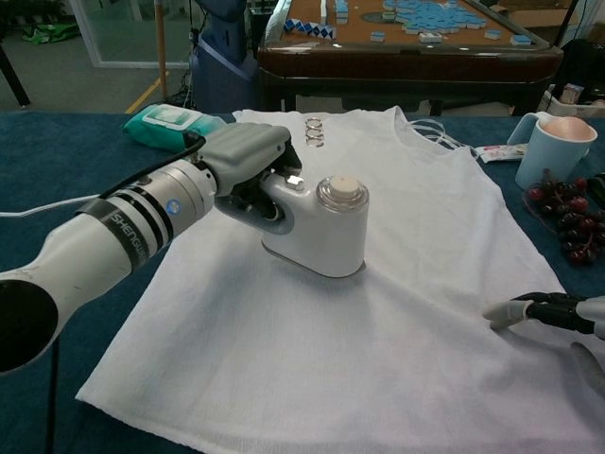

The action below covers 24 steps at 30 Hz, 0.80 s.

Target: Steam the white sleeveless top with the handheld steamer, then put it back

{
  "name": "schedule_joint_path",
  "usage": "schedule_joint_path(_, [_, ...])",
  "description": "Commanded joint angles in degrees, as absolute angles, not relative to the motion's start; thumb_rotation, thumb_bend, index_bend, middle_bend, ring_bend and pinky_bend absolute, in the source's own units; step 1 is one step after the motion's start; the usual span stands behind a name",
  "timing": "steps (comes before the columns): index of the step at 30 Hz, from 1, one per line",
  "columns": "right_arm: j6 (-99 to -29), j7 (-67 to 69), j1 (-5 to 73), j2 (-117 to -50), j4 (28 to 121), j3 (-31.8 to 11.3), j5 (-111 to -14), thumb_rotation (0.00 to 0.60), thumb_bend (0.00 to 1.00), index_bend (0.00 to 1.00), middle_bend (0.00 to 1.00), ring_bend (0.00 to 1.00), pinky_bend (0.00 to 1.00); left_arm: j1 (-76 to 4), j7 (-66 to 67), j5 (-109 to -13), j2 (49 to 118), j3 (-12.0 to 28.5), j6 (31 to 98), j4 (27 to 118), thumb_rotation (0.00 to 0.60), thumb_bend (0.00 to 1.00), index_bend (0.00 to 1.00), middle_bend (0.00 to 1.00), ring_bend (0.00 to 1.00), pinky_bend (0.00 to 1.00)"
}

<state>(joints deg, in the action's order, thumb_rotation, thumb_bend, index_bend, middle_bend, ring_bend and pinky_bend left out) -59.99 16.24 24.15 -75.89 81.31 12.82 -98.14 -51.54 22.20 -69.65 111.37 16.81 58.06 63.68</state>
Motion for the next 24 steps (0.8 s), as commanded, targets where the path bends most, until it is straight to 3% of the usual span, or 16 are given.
schedule_joint_path(1, [-60.0, 16.1, 24.1, -75.8, 81.4, 12.8, -98.1, 0.600, 0.90, 0.00, 0.14, 0.00, 0.02, -52.2, 23.3, -69.4, 113.1, 16.3, 58.1, 61.8, 0.600, 0.25, 0.75, 0.72, 0.63, 0.73])
schedule_joint_path(10, [-59.9, 15.5, 23.9, -75.6, 81.9, 12.8, -97.7, 0.600, 0.90, 0.00, 0.14, 0.00, 0.02, -52.1, 22.0, -70.7, 114.8, 14.9, 58.4, 57.8, 0.600, 0.25, 0.75, 0.72, 0.63, 0.73])
schedule_joint_path(24, [-59.2, 14.6, 24.2, -75.8, 82.4, 12.6, -97.5, 0.600, 0.90, 0.00, 0.14, 0.00, 0.02, -48.4, 19.5, -73.3, 109.3, 10.9, 58.7, 61.2, 0.600, 0.25, 0.75, 0.72, 0.62, 0.73])
